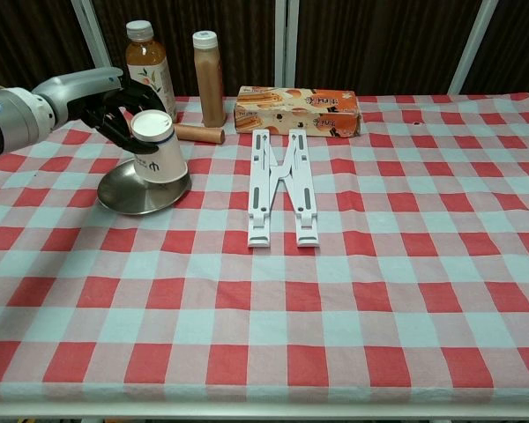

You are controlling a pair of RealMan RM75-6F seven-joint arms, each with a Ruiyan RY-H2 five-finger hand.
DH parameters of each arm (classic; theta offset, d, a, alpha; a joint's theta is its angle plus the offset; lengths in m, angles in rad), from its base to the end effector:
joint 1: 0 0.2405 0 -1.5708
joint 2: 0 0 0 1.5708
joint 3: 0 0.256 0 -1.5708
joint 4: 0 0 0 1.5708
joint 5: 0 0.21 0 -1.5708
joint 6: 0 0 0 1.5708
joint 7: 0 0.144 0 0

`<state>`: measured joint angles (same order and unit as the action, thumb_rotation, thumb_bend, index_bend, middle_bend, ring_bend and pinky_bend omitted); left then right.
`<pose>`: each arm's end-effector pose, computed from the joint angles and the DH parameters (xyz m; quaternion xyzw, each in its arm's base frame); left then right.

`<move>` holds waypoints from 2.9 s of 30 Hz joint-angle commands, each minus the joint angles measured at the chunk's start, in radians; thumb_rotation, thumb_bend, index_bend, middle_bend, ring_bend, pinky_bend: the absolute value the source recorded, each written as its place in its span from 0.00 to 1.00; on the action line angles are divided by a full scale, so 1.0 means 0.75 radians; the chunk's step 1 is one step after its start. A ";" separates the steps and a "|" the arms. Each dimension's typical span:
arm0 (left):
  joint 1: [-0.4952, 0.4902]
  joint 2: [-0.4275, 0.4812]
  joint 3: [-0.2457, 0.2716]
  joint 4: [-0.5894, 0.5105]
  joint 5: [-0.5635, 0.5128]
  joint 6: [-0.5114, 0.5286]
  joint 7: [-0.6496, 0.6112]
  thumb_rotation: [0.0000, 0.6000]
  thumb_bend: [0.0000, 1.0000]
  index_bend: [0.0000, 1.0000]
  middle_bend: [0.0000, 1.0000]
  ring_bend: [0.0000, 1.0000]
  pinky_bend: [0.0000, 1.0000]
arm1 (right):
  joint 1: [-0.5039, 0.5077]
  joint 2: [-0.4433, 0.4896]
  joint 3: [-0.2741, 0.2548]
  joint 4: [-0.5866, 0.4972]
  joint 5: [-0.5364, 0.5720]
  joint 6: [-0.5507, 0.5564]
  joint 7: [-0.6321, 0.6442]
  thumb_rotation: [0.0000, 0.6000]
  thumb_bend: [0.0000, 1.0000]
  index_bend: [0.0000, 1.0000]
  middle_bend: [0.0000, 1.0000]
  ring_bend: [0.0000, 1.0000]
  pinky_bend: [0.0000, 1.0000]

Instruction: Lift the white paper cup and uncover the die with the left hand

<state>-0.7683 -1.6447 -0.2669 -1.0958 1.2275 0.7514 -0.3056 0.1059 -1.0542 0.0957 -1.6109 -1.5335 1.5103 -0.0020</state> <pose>-0.1851 0.4003 -0.0220 -0.6370 -0.5400 -0.4247 0.3497 -0.3013 -0.1968 0.1879 0.6054 -0.3320 0.4048 0.5995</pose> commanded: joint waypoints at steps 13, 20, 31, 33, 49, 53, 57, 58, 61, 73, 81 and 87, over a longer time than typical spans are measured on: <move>0.005 -0.038 0.030 0.071 -0.068 -0.020 0.052 1.00 0.30 0.47 0.49 0.34 0.46 | -0.002 -0.004 -0.002 0.009 -0.003 0.007 0.010 1.00 0.16 0.15 0.35 0.17 0.25; 0.055 -0.005 0.044 0.050 -0.064 0.016 0.011 1.00 0.30 0.47 0.49 0.34 0.44 | -0.005 -0.008 -0.006 0.013 -0.007 0.011 0.011 1.00 0.16 0.15 0.35 0.17 0.26; 0.015 -0.052 0.034 0.045 -0.040 0.008 0.001 1.00 0.29 0.47 0.49 0.34 0.42 | -0.011 0.000 -0.007 -0.007 -0.013 0.024 -0.006 1.00 0.16 0.15 0.35 0.17 0.26; 0.020 -0.055 0.035 0.059 -0.054 0.004 0.006 1.00 0.29 0.47 0.49 0.34 0.41 | -0.009 0.001 -0.006 -0.010 -0.014 0.024 -0.007 1.00 0.16 0.15 0.35 0.17 0.26; 0.066 -0.066 0.019 0.074 -0.049 0.046 -0.098 1.00 0.29 0.47 0.49 0.34 0.41 | -0.017 0.002 -0.011 -0.012 -0.019 0.035 -0.007 1.00 0.16 0.15 0.35 0.17 0.26; 0.038 -0.087 0.029 0.100 -0.032 0.045 -0.031 1.00 0.29 0.47 0.49 0.34 0.41 | -0.016 0.005 -0.008 -0.023 -0.014 0.033 -0.017 1.00 0.16 0.15 0.35 0.17 0.26; 0.056 -0.079 0.038 0.112 -0.053 0.043 -0.008 1.00 0.29 0.47 0.49 0.34 0.41 | -0.005 0.001 -0.006 -0.026 -0.017 0.019 -0.022 1.00 0.16 0.15 0.35 0.17 0.26; 0.064 -0.072 0.043 0.112 -0.057 0.043 -0.006 1.00 0.29 0.47 0.49 0.34 0.41 | -0.003 0.001 -0.006 -0.026 -0.017 0.016 -0.023 1.00 0.16 0.15 0.35 0.17 0.26; 0.093 -0.046 0.055 0.108 -0.071 0.045 -0.002 1.00 0.29 0.47 0.49 0.34 0.41 | 0.005 -0.004 -0.005 -0.023 -0.018 0.006 -0.023 1.00 0.16 0.15 0.35 0.17 0.25; 0.052 -0.054 0.045 0.068 -0.063 0.007 0.035 1.00 0.29 0.47 0.49 0.34 0.41 | -0.005 -0.005 -0.010 -0.013 -0.012 0.014 -0.012 1.00 0.16 0.15 0.35 0.17 0.26; 0.097 -0.011 0.052 0.028 -0.054 0.062 0.010 1.00 0.29 0.47 0.49 0.34 0.39 | 0.008 -0.009 -0.008 -0.013 -0.015 -0.004 -0.014 1.00 0.16 0.15 0.35 0.17 0.26; 0.132 0.004 0.063 0.027 -0.065 0.061 -0.029 1.00 0.29 0.47 0.49 0.33 0.39 | 0.012 -0.014 -0.009 -0.003 -0.016 -0.007 -0.004 1.00 0.16 0.15 0.35 0.17 0.25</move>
<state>-0.6711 -1.6416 -0.2199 -1.0747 1.1790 0.7976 -0.3235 0.1144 -1.0644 0.0889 -1.6128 -1.5455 1.5051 -0.0048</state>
